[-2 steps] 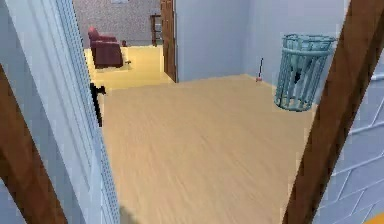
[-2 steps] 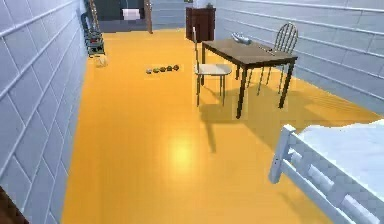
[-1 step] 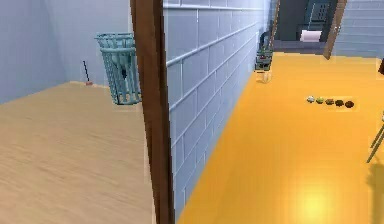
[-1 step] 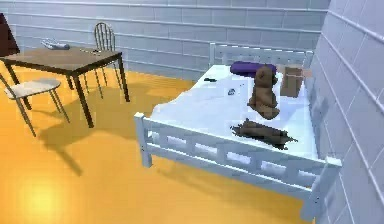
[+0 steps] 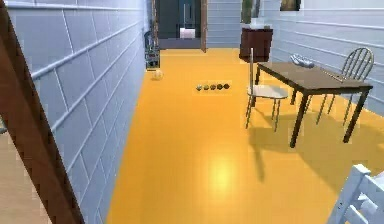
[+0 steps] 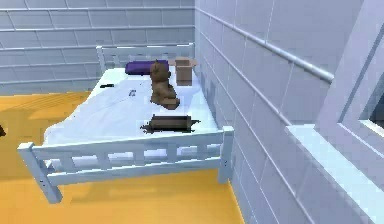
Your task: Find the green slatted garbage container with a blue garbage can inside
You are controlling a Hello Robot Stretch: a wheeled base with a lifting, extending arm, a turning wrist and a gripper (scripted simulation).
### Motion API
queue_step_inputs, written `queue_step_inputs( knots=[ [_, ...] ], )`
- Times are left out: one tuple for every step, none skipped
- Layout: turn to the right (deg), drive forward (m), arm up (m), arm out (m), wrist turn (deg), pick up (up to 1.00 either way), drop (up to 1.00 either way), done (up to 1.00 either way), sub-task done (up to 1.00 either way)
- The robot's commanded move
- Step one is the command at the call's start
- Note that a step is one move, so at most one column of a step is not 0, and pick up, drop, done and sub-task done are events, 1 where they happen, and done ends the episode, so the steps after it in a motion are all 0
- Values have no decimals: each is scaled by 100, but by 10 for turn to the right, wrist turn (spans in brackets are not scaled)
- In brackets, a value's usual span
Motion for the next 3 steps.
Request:
queue_step_inputs(
  knots=[
    [0,15,0,0,0,0,0,0,0],
    [-450,0,0,0,0,0,0,0,0],
    [-450,0,0,0,0,0,0,0,0]
  ],
)
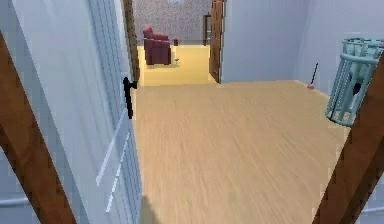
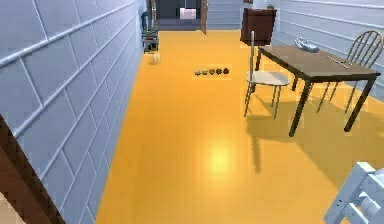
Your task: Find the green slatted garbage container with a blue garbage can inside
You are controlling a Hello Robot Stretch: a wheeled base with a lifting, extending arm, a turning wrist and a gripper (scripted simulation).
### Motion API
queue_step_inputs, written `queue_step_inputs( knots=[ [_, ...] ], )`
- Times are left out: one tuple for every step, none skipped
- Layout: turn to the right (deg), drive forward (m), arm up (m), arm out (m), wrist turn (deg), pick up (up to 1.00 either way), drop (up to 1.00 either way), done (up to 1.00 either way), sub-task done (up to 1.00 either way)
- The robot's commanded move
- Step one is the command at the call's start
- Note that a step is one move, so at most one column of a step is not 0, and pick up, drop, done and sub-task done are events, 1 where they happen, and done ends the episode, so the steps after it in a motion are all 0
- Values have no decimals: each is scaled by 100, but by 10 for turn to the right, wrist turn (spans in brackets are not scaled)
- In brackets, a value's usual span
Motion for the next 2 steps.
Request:
queue_step_inputs(
  knots=[
    [-60,0,0,0,0,0,0,0,0],
    [0,30,0,0,0,0,0,0,0]
  ],
)
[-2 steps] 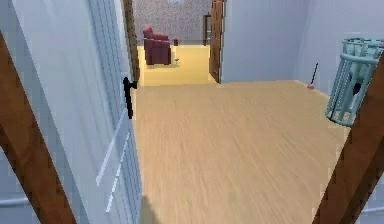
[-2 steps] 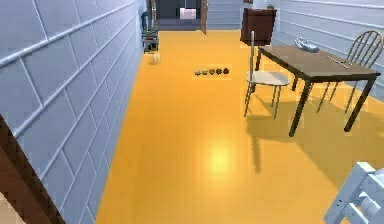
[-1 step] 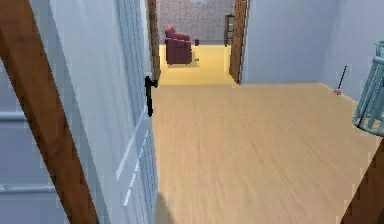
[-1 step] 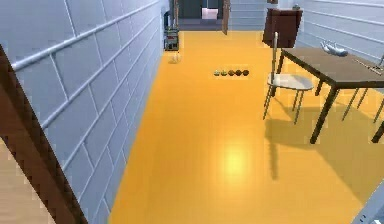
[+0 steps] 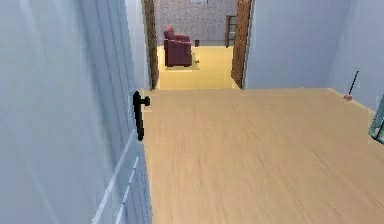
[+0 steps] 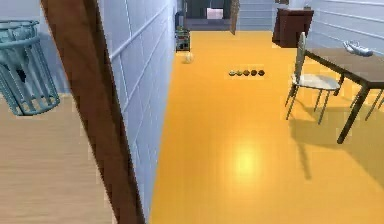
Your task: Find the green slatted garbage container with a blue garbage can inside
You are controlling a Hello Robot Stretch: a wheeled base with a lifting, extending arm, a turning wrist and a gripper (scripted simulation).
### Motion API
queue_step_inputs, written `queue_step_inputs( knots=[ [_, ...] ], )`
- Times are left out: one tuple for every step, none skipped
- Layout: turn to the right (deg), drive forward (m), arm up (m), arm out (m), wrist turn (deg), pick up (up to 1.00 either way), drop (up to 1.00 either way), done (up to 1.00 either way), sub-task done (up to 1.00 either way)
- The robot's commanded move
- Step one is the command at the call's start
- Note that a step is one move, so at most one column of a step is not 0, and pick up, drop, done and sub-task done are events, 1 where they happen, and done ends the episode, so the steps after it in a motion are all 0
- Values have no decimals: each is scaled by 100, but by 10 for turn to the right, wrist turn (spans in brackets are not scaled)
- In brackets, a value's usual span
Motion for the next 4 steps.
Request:
queue_step_inputs(
  knots=[
    [300,0,0,0,0,0,0,0,0],
    [0,55,0,0,0,0,0,0,0],
    [120,0,0,0,0,0,0,0,0],
    [30,0,0,0,0,0,0,0,0]
  ],
)
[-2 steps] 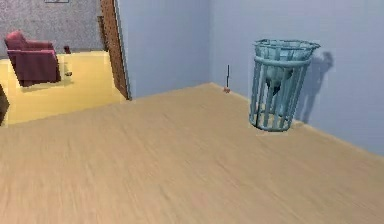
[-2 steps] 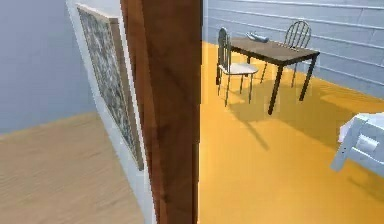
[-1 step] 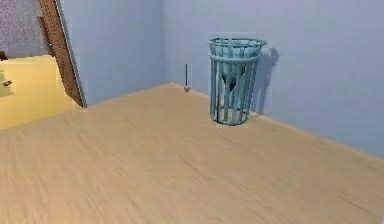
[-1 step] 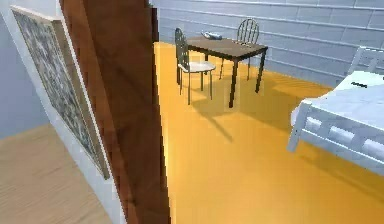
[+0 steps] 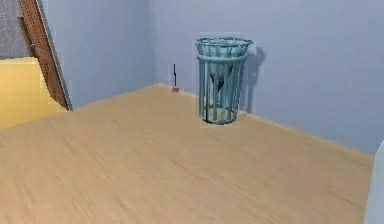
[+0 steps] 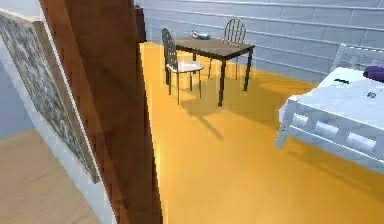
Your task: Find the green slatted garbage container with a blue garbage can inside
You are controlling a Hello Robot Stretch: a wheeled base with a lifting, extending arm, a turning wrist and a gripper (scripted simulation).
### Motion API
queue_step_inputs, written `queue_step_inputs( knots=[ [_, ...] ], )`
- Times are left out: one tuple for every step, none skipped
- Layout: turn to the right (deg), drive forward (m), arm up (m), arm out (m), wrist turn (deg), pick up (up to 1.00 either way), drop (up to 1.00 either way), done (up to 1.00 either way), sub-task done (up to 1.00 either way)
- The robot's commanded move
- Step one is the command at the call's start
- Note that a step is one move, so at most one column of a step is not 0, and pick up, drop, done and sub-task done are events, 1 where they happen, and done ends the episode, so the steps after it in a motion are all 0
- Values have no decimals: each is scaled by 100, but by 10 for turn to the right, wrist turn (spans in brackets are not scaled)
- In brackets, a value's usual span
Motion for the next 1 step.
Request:
queue_step_inputs(
  knots=[
    [0,25,0,0,0,0,0,0,0]
  ],
)
